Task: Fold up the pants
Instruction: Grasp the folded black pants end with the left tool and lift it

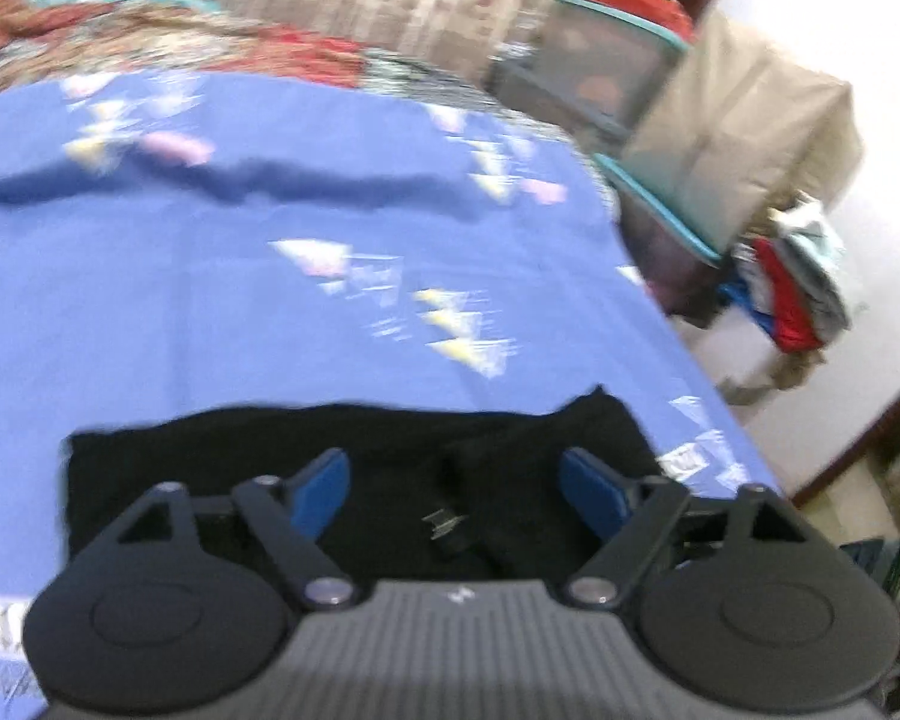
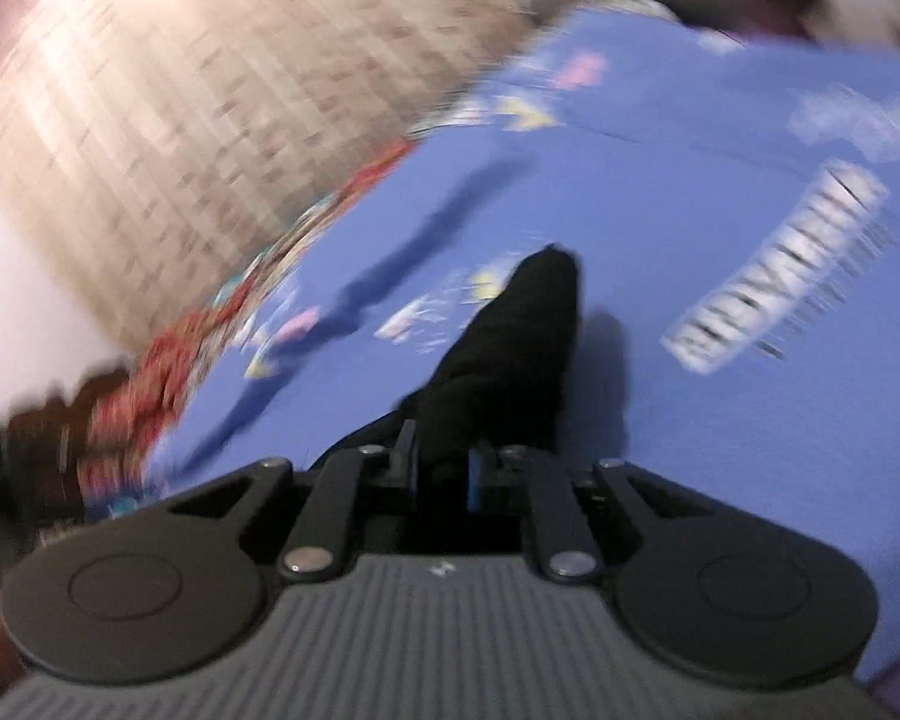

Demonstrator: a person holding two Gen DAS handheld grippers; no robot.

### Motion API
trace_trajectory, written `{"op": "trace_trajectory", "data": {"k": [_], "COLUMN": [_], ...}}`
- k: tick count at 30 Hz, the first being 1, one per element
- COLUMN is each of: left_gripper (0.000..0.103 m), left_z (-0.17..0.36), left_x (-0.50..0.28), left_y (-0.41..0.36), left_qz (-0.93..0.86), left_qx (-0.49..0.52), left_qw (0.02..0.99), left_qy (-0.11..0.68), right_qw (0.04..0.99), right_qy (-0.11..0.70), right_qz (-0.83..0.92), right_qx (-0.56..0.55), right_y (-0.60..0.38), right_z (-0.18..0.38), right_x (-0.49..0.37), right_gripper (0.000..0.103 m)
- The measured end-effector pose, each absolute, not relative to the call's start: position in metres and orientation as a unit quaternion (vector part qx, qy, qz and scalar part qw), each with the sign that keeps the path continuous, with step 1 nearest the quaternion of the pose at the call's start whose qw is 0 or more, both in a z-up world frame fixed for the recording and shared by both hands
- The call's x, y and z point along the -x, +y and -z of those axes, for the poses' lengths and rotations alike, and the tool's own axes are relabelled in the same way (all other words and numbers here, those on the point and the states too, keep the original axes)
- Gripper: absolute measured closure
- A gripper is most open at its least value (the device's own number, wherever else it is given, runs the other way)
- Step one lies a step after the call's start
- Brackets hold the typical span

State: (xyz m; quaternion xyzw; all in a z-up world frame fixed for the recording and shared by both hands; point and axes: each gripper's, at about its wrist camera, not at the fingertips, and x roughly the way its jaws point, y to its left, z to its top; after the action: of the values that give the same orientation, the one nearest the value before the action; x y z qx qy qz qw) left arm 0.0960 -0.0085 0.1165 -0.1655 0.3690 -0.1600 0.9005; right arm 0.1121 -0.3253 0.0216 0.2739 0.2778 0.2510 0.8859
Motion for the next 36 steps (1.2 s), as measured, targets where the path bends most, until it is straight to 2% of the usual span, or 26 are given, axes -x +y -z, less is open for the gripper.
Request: {"op": "trace_trajectory", "data": {"k": [2, 8, 10, 11, 12, 13, 14, 16, 18, 19, 20, 23, 30, 36], "left_gripper": [0.01, 0.006, 0.011, 0.036, 0.073, 0.086, 0.088, 0.089, 0.09, 0.09, 0.09, 0.09, 0.09, 0.09], "left_z": [-0.121, -0.109, -0.099, -0.094, -0.091, -0.09, -0.09, -0.096, -0.101, -0.103, -0.104, -0.107, -0.122, -0.096], "left_x": [-0.112, -0.147, -0.15, -0.151, -0.151, -0.15, -0.148, -0.144, -0.141, -0.141, -0.139, -0.129, -0.083, -0.057], "left_y": [-0.032, -0.095, -0.11, -0.116, -0.119, -0.121, -0.118, -0.105, -0.087, -0.08, -0.068, -0.036, 0.052, 0.125], "left_qz": [0.192, 0.23, 0.228, 0.224, 0.22, 0.215, 0.215, 0.21, 0.204, 0.204, 0.204, 0.197, 0.168, 0.1], "left_qx": [0.16, 0.115, 0.096, 0.085, 0.07, 0.055, 0.055, 0.07, 0.085, 0.097, 0.114, 0.151, 0.232, 0.285], "left_qw": [0.889, 0.872, 0.871, 0.874, 0.876, 0.877, 0.879, 0.886, 0.889, 0.888, 0.887, 0.885, 0.898, 0.893], "left_qy": [0.382, 0.417, 0.424, 0.423, 0.424, 0.426, 0.423, 0.408, 0.4, 0.4, 0.399, 0.394, 0.334, 0.332], "right_qw": [0.899, 0.912, 0.913, 0.914, 0.916, 0.918, 0.921, 0.92, 0.92, 0.921, 0.921, 0.913, 0.898, 0.862], "right_qy": [0.269, 0.258, 0.25, 0.247, 0.242, 0.239, 0.237, 0.237, 0.237, 0.238, 0.243, 0.253, 0.197, 0.21], "right_qz": [-0.269, -0.295, -0.302, -0.305, -0.307, -0.303, -0.298, -0.299, -0.298, -0.296, -0.296, -0.314, -0.394, -0.459], "right_qx": [-0.216, -0.125, -0.11, -0.103, -0.096, -0.088, -0.081, -0.088, -0.093, -0.085, -0.075, -0.065, -0.022, 0.05], "right_y": [-0.302, -0.264, -0.262, -0.261, -0.261, -0.262, -0.262, -0.264, -0.268, -0.263, -0.26, -0.245, -0.201, -0.133], "right_z": [-0.033, -0.038, -0.042, -0.044, -0.046, -0.046, -0.046, -0.043, -0.039, -0.036, -0.032, -0.034, -0.071, -0.072], "right_x": [-0.101, -0.08, -0.072, -0.069, -0.065, -0.061, -0.062, -0.063, -0.061, -0.062, -0.061, -0.062, -0.04, -0.034], "right_gripper": [0.086, 0.086, 0.086, 0.086, 0.086, 0.085, 0.082, 0.076, 0.049, 0.049, 0.052, 0.087, 0.088, 0.088]}}
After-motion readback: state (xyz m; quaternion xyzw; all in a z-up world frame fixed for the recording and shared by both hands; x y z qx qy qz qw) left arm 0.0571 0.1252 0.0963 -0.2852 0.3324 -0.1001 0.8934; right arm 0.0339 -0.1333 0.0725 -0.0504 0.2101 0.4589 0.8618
